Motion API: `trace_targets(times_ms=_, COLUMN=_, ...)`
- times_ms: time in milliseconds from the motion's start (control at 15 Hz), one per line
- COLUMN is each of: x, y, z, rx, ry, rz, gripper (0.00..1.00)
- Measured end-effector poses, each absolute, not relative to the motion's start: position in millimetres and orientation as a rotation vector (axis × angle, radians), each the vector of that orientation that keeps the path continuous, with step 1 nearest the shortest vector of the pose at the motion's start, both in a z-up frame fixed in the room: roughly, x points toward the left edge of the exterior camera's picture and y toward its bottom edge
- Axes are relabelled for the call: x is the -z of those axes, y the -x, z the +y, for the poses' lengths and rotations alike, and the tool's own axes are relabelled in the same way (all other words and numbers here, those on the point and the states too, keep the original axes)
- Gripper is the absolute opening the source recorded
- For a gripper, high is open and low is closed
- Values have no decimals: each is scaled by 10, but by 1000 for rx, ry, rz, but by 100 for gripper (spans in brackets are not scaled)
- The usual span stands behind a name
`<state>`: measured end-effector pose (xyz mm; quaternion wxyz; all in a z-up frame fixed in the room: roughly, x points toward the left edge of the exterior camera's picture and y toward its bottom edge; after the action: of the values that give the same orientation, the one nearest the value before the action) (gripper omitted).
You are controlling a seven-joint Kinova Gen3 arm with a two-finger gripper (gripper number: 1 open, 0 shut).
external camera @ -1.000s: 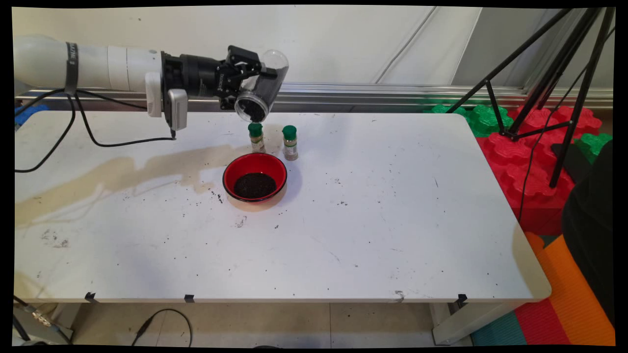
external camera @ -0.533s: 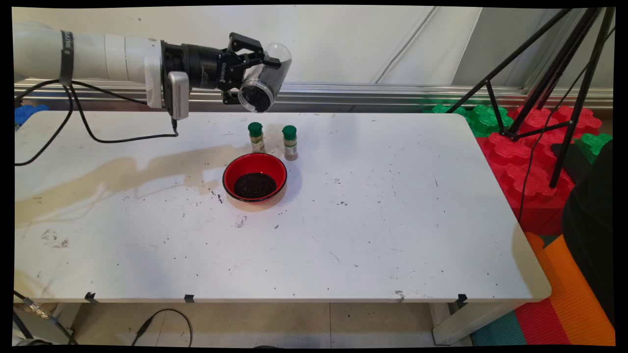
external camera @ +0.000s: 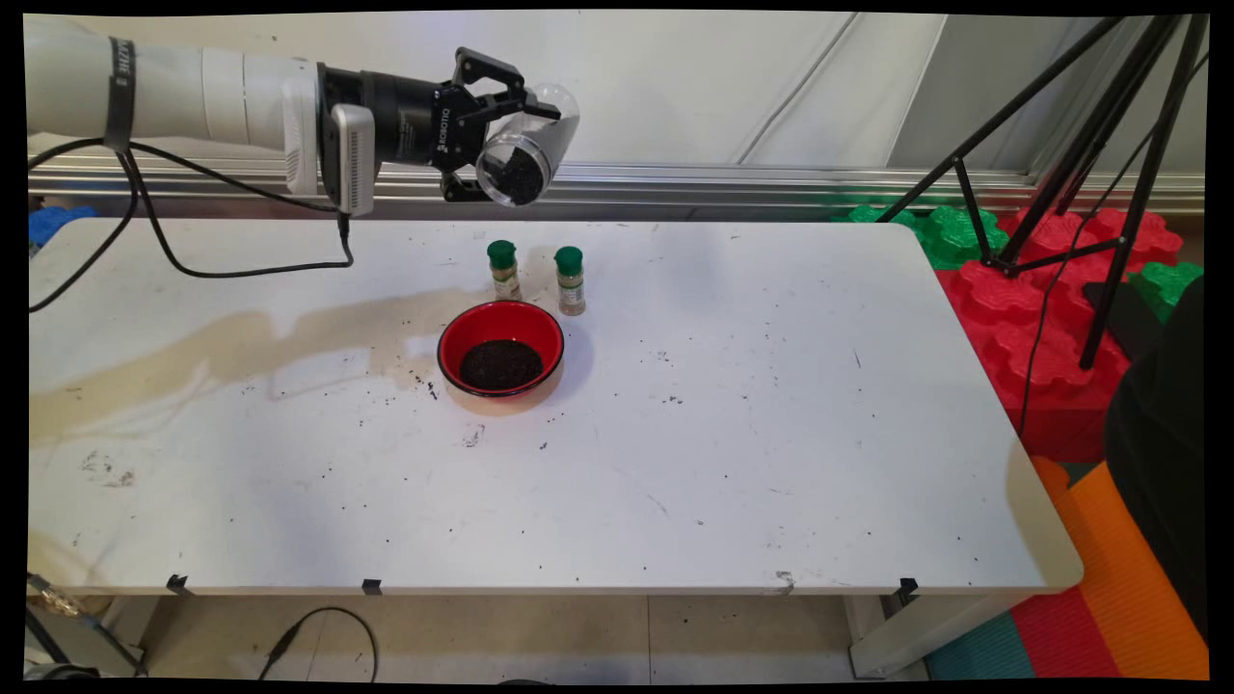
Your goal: Pour the black seasoning powder in the red bowl
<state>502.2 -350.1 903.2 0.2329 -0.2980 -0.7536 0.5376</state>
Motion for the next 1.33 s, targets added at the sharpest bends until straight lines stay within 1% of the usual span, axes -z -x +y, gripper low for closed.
trace_targets(times_ms=733, x=-9186, y=-4810, z=-3401, rx=-1283, ry=595, rz=-2108, gripper=0)
trace_targets(times_ms=1333, x=-9196, y=-4665, z=-3338, rx=-1064, ry=392, rz=-2112, gripper=0)
